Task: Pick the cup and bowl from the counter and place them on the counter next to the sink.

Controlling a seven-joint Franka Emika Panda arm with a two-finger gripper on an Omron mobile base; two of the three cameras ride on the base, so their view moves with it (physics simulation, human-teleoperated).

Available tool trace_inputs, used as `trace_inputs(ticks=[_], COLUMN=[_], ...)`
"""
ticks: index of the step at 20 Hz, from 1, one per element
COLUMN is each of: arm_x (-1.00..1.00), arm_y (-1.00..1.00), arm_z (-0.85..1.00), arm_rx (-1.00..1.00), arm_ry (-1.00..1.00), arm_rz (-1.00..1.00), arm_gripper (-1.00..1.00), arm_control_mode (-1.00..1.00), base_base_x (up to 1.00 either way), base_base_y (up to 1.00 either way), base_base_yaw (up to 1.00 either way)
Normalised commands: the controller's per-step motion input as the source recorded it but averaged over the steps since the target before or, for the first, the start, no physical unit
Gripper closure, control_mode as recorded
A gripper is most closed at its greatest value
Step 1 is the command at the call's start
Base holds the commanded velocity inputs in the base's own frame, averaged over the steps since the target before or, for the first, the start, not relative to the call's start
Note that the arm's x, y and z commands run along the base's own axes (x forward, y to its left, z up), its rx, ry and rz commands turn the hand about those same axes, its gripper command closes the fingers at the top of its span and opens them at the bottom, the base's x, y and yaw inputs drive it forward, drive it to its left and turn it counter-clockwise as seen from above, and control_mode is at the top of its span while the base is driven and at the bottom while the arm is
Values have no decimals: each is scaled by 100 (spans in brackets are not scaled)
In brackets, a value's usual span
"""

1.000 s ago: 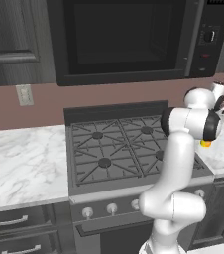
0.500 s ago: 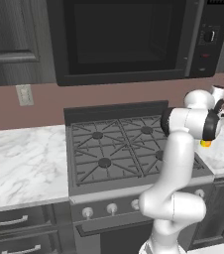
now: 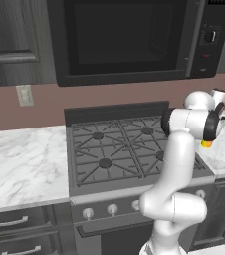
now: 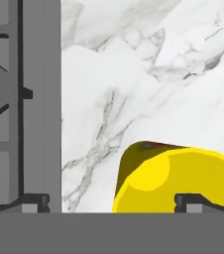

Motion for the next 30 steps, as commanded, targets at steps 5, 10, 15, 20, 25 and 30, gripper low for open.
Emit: trace_inputs(ticks=[5, 10, 15, 20, 25, 30], arm_x=[0, 0, 0, 0, -20, -57], arm_y=[0, 0, 0, 0, 0, 6], arm_z=[-15, 0, 0, 0, 6, 27], arm_rx=[0, 0, 0, 0, 0, 0], arm_ry=[1, 0, 0, 0, 0, -8], arm_rz=[0, 0, 0, 0, 5, 8], arm_gripper=[-100, 100, 100, 100, 100, 100], arm_control_mode=[-100, -100, -100, -100, -100, -100], base_base_x=[0, 0, 0, 0, 0, 0], base_base_y=[0, 0, 0, 0, 0, 0], base_base_yaw=[0, 0, 0, 0, 0, 0])
